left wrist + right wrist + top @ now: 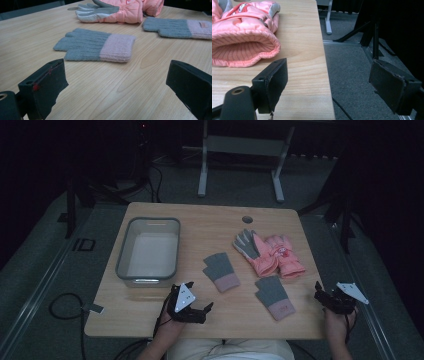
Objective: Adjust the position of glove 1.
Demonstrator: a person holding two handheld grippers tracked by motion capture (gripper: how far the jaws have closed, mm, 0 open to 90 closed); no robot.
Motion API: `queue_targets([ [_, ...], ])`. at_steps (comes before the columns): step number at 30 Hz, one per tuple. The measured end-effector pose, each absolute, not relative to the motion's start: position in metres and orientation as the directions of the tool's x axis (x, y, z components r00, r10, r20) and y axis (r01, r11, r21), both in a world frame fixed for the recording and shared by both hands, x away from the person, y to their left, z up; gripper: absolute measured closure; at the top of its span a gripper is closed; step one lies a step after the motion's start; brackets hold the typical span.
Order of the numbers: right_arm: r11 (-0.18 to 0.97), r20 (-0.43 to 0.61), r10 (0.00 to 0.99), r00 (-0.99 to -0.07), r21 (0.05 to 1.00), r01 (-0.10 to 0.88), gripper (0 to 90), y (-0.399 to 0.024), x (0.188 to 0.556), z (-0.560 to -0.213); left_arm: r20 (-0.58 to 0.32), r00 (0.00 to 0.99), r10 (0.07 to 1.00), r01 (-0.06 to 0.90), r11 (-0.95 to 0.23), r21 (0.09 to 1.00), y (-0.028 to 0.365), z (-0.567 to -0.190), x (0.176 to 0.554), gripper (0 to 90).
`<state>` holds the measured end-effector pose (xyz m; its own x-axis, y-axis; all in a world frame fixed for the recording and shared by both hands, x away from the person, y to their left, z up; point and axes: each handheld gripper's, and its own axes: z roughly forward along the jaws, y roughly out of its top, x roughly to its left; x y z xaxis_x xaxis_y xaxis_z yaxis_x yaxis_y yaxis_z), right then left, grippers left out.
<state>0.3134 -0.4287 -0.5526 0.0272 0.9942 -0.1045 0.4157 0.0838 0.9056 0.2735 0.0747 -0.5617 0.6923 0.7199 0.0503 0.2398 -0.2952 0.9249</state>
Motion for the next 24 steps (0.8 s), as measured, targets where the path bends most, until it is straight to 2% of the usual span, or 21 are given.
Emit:
queue_targets([
  [11, 0.092, -0.107, 0.994, 0.009, 0.895, 0.437, 15.3, -0.4277, 0.3141, -0.5527, 0.055, 0.695, 0.717, 0.237, -0.300, 0.924, 0.0741, -0.5617, 0.2734, 2.4],
  [24, 0.046, -0.055, 0.998, 0.006, 0.890, 0.453, 15.3, -0.4318, 0.3100, -0.5452, 0.059, 0.696, 0.715, 0.233, -0.302, 0.924, 0.0737, -0.5618, 0.2729, 2.5],
])
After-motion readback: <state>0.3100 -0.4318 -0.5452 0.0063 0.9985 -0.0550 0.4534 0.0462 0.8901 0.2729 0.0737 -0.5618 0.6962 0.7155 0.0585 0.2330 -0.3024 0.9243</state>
